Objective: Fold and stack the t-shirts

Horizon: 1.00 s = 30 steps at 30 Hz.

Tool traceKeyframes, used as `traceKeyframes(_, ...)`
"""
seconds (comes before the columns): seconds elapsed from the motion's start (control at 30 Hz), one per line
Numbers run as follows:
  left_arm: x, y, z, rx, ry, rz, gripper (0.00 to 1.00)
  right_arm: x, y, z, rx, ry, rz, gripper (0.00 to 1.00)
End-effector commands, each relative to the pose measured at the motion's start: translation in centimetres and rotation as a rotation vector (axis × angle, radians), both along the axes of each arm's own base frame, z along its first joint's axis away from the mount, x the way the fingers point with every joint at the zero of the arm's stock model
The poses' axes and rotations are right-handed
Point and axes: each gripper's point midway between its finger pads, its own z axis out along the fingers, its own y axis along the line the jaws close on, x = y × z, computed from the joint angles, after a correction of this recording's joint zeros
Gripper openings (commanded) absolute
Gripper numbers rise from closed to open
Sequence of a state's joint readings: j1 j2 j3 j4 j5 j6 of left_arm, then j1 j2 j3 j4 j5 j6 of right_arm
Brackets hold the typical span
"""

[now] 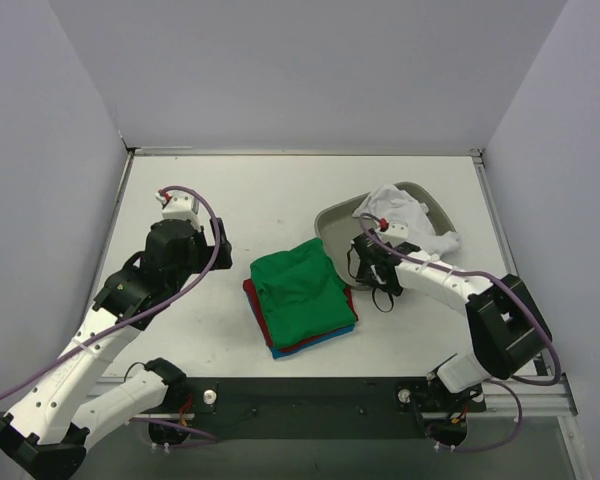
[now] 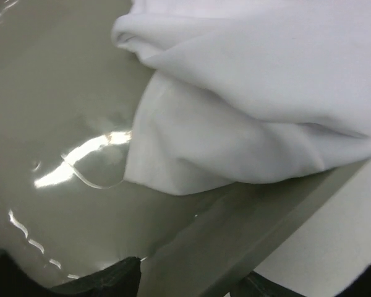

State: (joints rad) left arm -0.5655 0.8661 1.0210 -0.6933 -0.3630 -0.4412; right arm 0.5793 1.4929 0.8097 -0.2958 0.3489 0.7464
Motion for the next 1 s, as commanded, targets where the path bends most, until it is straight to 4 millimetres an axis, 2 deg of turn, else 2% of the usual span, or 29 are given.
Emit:
traceKeyframes(0.0, 0.2, 0.4, 1.1, 0.006, -0.035, 0.008, 0.95, 1.6, -0.4, 0.4, -0.026, -0.031, -0.052, 0.47)
traceKeyframes(0.07, 0.2, 0.5, 1.1, 0.008, -0.037, 0.011, 0.95, 2.0, -0.9, 0.3, -0.035, -0.021, -0.072, 0.34)
traceKeyframes(0.13, 0.2, 0.5, 1.1, 0.01, -0.036, 0.01, 0.95, 2.5, -1.2, 0.3, -0.053, -0.02, -0.082, 0.3)
traceKeyframes(0.23, 0.3, 0.5, 1.2, 0.014, -0.037, 0.011, 0.95, 3.2, -2.1, 0.2, -0.077, -0.008, -0.115, 0.18)
traceKeyframes(0.3, 0.4, 0.6, 1.1, 0.018, -0.036, 0.011, 0.95, 3.4, -3.3, -0.3, -0.096, 0.021, -0.154, 0.0)
traceKeyframes(0.4, 0.4, 0.6, 1.1, 0.021, -0.036, 0.011, 0.95, 4.0, -4.6, -0.1, -0.106, 0.044, -0.193, 0.0)
traceKeyframes(0.5, 0.4, 0.6, 1.2, 0.019, -0.036, 0.008, 0.95, 4.5, -7.1, 0.4, -0.119, 0.061, -0.249, 0.0)
traceKeyframes(0.53, 0.4, 0.6, 1.1, 0.02, -0.035, 0.008, 0.95, 4.7, -8.6, 0.6, -0.123, 0.066, -0.288, 0.0)
traceKeyframes(0.63, 0.2, 0.7, 1.1, 0.023, -0.036, 0.006, 0.95, 5.5, -11.3, 1.8, -0.171, 0.085, -0.316, 0.0)
traceKeyframes(0.77, 0.1, 0.7, 1.0, 0.018, -0.039, 0.002, 0.95, 5.6, -17.0, 3.1, -0.265, 0.12, -0.405, 0.0)
traceKeyframes(0.87, 0.0, 0.7, 0.8, 0.016, -0.039, -0.006, 0.95, 5.5, -19.6, 3.6, -0.315, 0.153, -0.406, 0.0)
traceKeyframes(0.97, 0.0, 0.3, 0.4, 0.012, -0.035, -0.026, 0.95, 5.6, -20.5, 3.7, -0.336, 0.178, -0.381, 0.0)
